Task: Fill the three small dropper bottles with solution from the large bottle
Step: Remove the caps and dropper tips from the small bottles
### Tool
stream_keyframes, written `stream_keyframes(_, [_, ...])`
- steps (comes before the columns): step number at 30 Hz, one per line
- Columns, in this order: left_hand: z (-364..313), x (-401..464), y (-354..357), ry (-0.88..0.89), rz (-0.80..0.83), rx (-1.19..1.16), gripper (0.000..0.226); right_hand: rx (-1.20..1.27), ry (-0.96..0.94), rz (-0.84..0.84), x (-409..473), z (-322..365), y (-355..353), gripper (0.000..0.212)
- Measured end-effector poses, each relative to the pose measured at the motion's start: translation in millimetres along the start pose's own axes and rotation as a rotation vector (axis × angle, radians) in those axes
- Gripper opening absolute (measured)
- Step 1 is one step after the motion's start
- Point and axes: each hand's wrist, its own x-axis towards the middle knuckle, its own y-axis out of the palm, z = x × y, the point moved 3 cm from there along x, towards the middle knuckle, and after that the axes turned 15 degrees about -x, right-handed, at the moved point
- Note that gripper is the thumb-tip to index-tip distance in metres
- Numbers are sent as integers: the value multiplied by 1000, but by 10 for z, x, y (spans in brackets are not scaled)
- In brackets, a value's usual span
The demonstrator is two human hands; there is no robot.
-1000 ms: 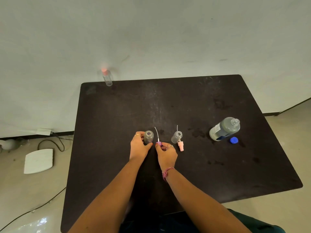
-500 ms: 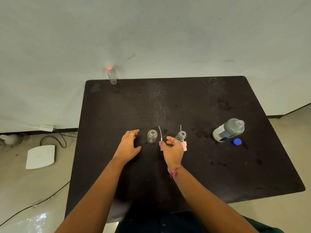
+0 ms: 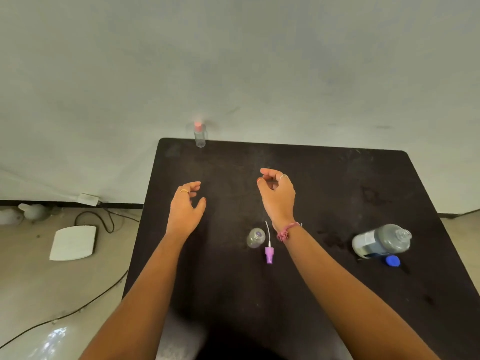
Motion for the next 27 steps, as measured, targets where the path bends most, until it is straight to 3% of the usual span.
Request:
stream_keyframes(6, [-113, 386, -176, 20, -103, -64, 38, -108, -169, 168, 455, 390, 568, 21])
stream_keyframes(14, [25, 671, -289, -20, -139, -100, 37, -437, -453, 384, 1072, 872, 1317, 36])
stream_keyframes(27, [261, 771, -317, -82, -143, -100, 39, -903, -703, 548, 1440, 1108, 1876, 63])
